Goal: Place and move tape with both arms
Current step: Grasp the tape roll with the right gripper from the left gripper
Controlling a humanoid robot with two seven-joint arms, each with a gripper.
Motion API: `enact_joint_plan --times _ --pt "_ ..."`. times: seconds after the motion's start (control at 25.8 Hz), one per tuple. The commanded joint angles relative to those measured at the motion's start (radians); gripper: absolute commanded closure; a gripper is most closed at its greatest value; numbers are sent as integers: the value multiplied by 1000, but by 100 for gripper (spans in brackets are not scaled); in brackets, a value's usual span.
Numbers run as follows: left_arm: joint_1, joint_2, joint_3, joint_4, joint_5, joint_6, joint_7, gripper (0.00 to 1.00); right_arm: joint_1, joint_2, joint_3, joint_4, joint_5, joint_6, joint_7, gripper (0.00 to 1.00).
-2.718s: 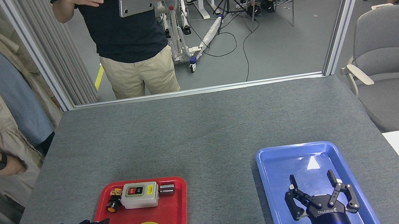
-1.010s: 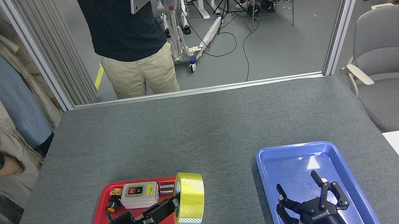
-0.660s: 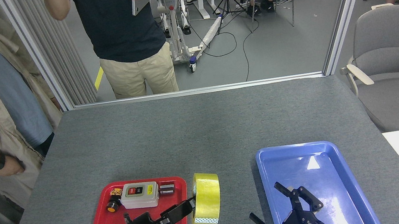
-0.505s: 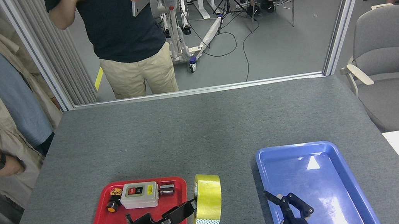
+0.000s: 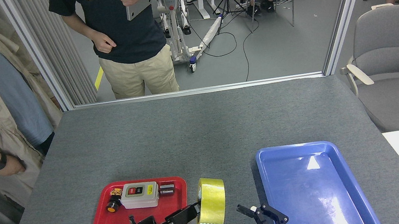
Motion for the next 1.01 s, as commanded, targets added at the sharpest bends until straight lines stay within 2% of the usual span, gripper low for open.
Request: enact_joint_plan --times 0.0,0.12,0.19,0.31,0.43,0.47,0.5,0.58,0.66,0.78,0.97 --pt "5 0 -20 -5 -2 0 -1 100 -23 12 23 26 -2 5 0 0" --pt "5 1 -31 -5 -2 0 -2 100 -20 15 24 28 -5 -3 0 2" --pt "5 6 -47 -7 -2 0 -1 100 -15 15 31 28 -5 -11 3 19" --pt "5 6 -52 -8 -2 0 -1 100 -15 12 43 28 -5 -11 5 49" --pt "5 6 -52 -10 -2 0 -1 100 -11 9 43 28 -3 -11 5 71" --pt "5 6 -50 -8 -2 0 -1 90 -11 9 44 26 -3 -11 5 75" --pt "2 7 -49 -8 -2 0 1 74 -11 9 43 26 -3 -11 5 79" --pt "-9 7 -40 -1 2 0 5 33 -9 9 43 26 -3 -11 5 83" --pt "-23 9 -14 -12 9 0 14 3 -9 7 43 26 -3 -11 5 86" --pt "-24 15 19 -18 11 0 14 1 -11 4 40 26 -3 -11 5 94" --pt "-16 50 80 -25 11 0 30 1 -14 9 34 22 -3 -11 5 100"
